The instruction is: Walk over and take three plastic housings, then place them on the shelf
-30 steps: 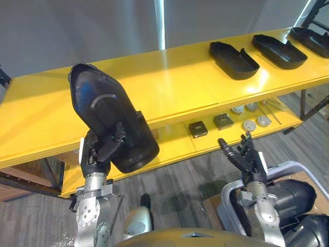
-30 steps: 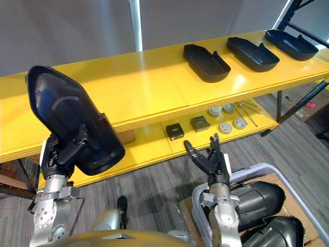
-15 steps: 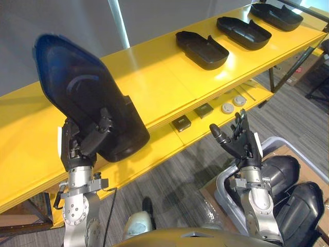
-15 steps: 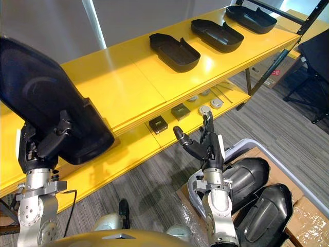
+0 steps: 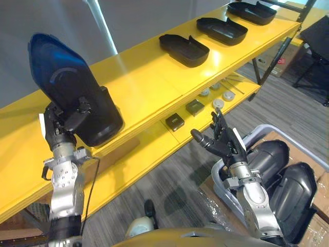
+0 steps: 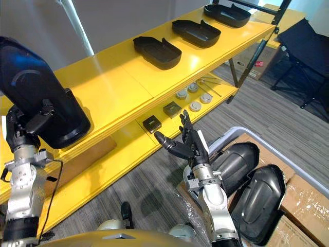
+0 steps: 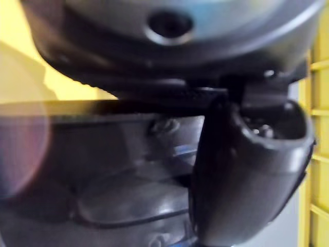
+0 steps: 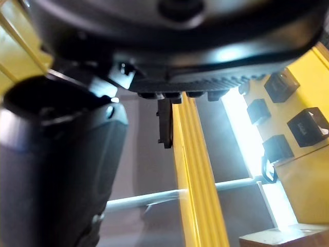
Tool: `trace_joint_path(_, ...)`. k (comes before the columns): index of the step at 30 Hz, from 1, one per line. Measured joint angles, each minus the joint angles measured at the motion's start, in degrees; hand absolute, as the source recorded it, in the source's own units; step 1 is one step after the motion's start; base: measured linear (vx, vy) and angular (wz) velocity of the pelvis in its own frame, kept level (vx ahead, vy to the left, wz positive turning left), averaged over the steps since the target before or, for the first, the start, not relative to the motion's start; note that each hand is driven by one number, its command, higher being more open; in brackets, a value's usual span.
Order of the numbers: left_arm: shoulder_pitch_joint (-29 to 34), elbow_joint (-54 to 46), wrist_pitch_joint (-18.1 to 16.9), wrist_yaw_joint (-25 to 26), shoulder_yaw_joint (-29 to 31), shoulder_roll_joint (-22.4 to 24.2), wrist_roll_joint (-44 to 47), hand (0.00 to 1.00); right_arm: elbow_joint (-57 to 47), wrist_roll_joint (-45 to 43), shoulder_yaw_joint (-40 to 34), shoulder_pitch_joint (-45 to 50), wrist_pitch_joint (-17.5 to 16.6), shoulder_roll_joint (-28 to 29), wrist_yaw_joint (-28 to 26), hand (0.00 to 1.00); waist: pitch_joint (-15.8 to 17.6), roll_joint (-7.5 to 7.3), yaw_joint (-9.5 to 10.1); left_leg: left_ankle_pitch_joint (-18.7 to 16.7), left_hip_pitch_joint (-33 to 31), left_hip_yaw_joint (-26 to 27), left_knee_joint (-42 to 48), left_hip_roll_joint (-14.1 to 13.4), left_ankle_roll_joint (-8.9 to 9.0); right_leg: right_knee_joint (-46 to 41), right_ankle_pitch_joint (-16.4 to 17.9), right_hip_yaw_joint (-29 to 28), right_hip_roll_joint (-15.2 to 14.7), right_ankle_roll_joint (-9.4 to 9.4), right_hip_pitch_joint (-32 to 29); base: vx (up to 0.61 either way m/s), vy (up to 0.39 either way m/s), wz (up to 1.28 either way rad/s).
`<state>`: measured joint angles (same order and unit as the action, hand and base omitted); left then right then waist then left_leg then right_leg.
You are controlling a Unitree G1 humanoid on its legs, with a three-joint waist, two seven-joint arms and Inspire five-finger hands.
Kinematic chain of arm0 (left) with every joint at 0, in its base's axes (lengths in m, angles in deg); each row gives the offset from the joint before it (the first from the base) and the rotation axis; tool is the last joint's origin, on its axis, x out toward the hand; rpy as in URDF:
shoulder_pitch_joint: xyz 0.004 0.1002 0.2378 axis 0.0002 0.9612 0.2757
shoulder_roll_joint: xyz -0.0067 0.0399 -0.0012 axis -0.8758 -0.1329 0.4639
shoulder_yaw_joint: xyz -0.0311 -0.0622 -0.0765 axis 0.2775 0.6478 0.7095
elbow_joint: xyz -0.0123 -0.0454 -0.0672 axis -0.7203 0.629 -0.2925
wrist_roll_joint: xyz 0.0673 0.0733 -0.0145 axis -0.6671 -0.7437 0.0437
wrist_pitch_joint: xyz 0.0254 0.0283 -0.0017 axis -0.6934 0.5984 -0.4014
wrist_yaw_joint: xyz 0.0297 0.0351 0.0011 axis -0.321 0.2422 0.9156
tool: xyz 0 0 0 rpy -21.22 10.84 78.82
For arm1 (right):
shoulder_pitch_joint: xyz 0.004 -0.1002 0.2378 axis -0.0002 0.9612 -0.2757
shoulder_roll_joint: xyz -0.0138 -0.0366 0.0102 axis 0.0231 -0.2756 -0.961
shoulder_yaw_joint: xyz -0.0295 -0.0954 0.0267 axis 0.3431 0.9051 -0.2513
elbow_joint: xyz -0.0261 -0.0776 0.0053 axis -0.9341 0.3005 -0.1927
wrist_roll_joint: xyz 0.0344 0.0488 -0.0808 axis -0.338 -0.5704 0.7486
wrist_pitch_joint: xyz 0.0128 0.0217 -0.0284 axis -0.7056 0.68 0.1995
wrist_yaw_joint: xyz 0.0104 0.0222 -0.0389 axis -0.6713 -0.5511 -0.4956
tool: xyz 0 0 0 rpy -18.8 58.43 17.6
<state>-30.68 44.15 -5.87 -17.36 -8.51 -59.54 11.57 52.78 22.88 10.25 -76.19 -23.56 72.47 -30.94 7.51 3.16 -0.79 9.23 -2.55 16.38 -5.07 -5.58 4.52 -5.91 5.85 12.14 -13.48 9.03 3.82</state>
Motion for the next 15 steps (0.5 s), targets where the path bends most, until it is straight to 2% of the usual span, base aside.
trace_joint_path(2, -3.6, 3.4, 1.4, -0.2, 0.3, -4.3, 2.0, 0.0, 0.0, 0.1, 1.0, 0.2, 1.0, -0.5, -0.9, 1.0, 0.0, -0.05, -0.8, 0.2, -0.2, 0.9, 0.0, -0.3, 0.02, -0.5, 0.1, -1.1, 0.1, -0.22, -1.3, -0.08, 0.02, -0.21)
trace_joint_path(5, -9.0, 6.8, 1.7, -1.0, 0.3, -9.1, 4.0, 0.0, 0.2, 0.0, 1.2, 0.3, 1.1, -0.8, -0.6, 1.0, -0.1, -0.08, -1.11, 0.8, -1.2, 2.1, 0.0, -0.4, -0.56, -1.2, -0.1, -2.6, 0.1, 0.02, -3.5, -0.04, 0.028, -0.21)
trace_joint_path(9, -16.4, 13.9, 2.3, -1.9, 0.3, -13.9, 7.6, 0.0, 0.3, 0.0, 1.7, 0.4, 1.9, -2.5, -0.6, 1.0, -0.1, -0.12, -1.32, 0.9, -1.4, 3.3, 0.0, -0.5, -0.69, -1.5, -0.6, -4.3, 0.2, 0.46, -4.8, 0.0, 0.016, -0.18)
trace_joint_path(11, -22.1, 21.6, 5.7, -1.6, 0.1, -17.5, 9.8, 0.0, 0.4, 0.0, 1.9, 0.4, 2.3, -2.7, -0.7, 1.0, -0.1, -0.12, -1.68, 1.1, -1.7, 3.9, 0.2, -0.8, -0.56, -2.2, -0.6, -5.1, 0.4, 0.46, -5.8, 0.01, -0.005, -0.14)
trace_joint_path(13, -24.4, 26.0, 8.0, -1.6, -0.6, -20.2, 12.8, 0.0, 0.4, 0.0, 2.2, 0.2, 2.4, -2.7, -0.6, 1.0, 0.0, -0.2, -2.48, 1.3, -2.5, 4.1, 0.2, -0.9, -0.57, -2.6, -0.7, -5.5, 0.6, 0.46, -6.9, 0.01, -0.012, -0.07)
trace_joint_path(15, -27.0, 29.7, 10.5, -1.2, -1.6, -20.9, 14.4, 0.0, 0.4, 0.0, 2.5, 0.2, 3.1, -2.7, -0.4, 1.0, 0.1, -0.47, -2.48, 1.4, -3.0, 4.4, 0.2, -1.0, -0.59, -3.1, -0.7, -6.0, 0.6, 0.45, -8.0, 0.01, -0.012, -0.09)
